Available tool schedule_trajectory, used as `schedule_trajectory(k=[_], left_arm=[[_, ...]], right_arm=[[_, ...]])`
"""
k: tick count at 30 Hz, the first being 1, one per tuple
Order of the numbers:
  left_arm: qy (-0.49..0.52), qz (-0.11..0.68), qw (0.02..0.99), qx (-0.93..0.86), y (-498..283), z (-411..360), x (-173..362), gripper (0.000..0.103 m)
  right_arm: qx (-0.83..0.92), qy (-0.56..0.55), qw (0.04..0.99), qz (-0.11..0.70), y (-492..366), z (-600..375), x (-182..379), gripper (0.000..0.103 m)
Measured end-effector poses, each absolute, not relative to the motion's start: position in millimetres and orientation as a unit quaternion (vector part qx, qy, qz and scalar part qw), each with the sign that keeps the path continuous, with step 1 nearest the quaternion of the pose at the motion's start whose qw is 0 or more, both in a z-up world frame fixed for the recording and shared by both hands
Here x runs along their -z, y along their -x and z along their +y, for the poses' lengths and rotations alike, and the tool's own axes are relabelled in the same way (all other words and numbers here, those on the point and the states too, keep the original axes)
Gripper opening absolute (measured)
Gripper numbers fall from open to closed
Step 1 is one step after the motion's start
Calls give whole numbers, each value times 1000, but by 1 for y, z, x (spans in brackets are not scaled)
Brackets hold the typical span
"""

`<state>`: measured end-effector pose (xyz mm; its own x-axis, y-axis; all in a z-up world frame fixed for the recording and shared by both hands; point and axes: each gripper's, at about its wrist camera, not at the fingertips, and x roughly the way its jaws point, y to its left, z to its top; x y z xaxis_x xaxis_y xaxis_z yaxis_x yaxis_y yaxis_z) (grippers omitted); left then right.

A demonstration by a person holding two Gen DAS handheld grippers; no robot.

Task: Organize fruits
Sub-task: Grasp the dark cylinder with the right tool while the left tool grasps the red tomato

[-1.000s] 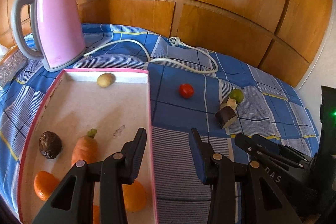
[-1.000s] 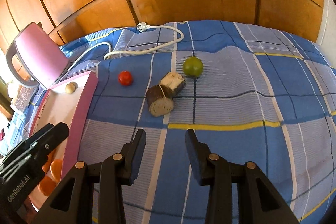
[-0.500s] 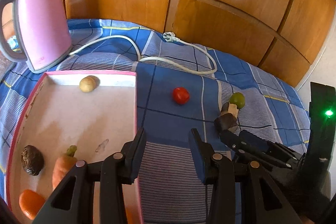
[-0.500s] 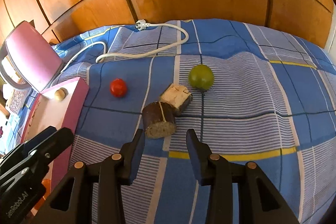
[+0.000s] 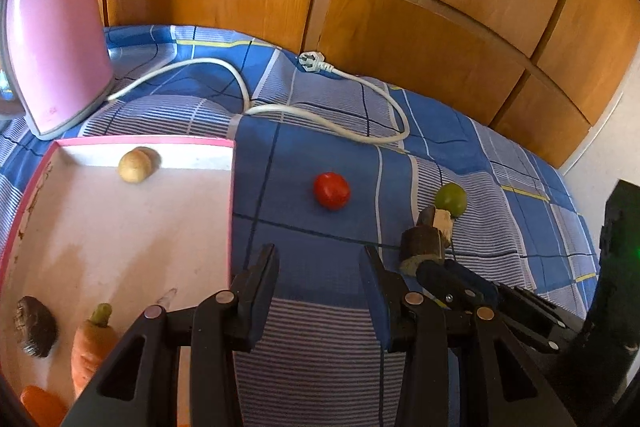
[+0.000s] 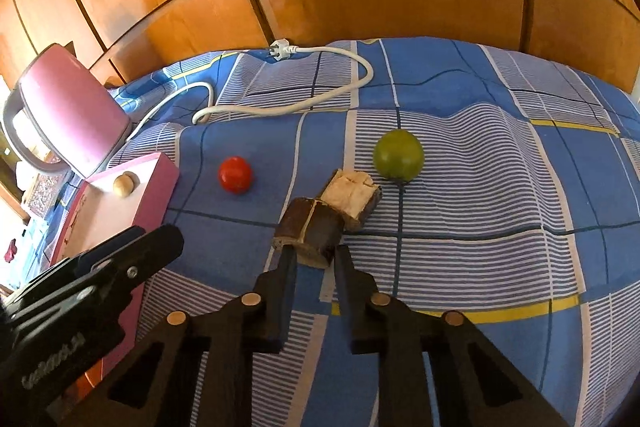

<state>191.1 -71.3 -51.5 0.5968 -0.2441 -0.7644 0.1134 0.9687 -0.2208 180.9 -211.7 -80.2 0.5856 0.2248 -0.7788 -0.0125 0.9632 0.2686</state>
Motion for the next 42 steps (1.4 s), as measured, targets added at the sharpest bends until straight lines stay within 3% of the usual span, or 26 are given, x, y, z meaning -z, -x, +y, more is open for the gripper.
schedule_trajectory(k=[3, 5, 12, 18, 20, 38, 42], left_arm=[[78, 441, 889, 99, -195, -71, 54, 41], [78, 440, 890, 97, -196, -71, 54, 40], [84, 434, 892, 97, -199, -65, 50, 40], [80, 436, 891, 99, -205, -67, 53, 40], [82, 438, 890, 99, -208, -68, 54, 40], [74, 453, 882, 105, -240, -92, 67, 40], [63, 458, 881, 99, -251, -99, 73, 33]], right_arm=[[-79, -130, 878, 453, -182, -213, 81, 22], [-81, -134, 879, 451, -182, -213, 81, 35], [-76, -142, 878, 452, -184, -211, 83, 51], [-59, -144, 878, 453, -189, -210, 88, 51], [-51, -137, 880, 451, -190, -210, 88, 39], [-51, -132, 879, 455, -181, -217, 88, 39], [-53, -126, 880, 455, -182, -216, 88, 39]])
